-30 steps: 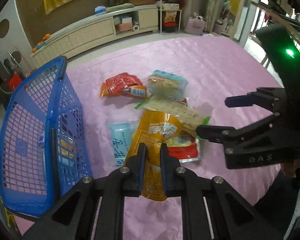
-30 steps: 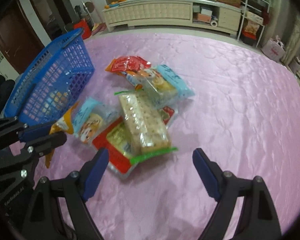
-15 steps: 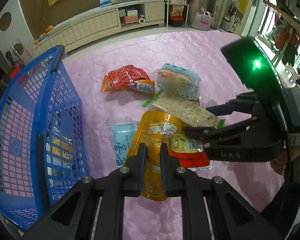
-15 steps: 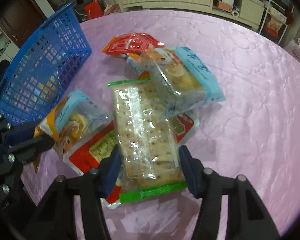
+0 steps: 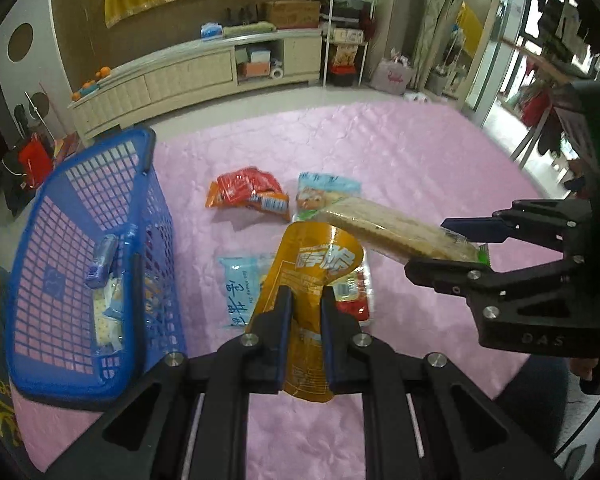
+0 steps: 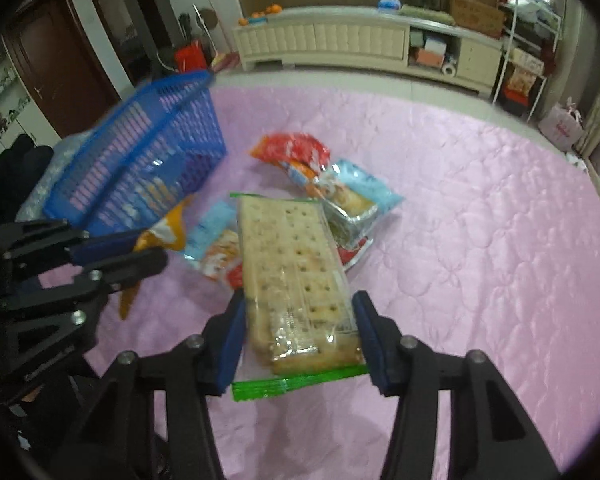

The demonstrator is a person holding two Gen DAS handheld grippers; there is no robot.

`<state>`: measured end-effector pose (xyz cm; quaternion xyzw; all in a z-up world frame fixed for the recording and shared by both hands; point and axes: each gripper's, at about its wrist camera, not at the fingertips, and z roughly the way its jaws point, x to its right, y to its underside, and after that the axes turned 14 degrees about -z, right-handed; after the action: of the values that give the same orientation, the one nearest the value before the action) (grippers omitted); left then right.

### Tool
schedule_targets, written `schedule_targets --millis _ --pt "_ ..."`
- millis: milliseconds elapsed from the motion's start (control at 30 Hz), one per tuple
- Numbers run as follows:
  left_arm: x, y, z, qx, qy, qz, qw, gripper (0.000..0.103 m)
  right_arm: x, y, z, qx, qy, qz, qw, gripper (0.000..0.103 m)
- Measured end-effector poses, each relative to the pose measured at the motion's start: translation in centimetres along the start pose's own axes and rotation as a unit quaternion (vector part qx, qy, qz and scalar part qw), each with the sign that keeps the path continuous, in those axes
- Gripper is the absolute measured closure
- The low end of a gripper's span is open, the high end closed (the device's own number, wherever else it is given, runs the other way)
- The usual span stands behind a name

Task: Organize snacks
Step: 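Carry the orange pouch and cracker pack over the basket and release both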

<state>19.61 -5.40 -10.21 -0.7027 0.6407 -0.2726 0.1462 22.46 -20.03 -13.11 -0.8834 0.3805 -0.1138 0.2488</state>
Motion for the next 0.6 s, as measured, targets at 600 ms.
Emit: schedule_targets --millis 600 --pt "-10.1 -1.6 -8.2 0.064 -0.001 -0.032 0.9974 0.09 -9.5 -6.5 -6.6 0.081 0.028 -0.062 0.994 0.046"
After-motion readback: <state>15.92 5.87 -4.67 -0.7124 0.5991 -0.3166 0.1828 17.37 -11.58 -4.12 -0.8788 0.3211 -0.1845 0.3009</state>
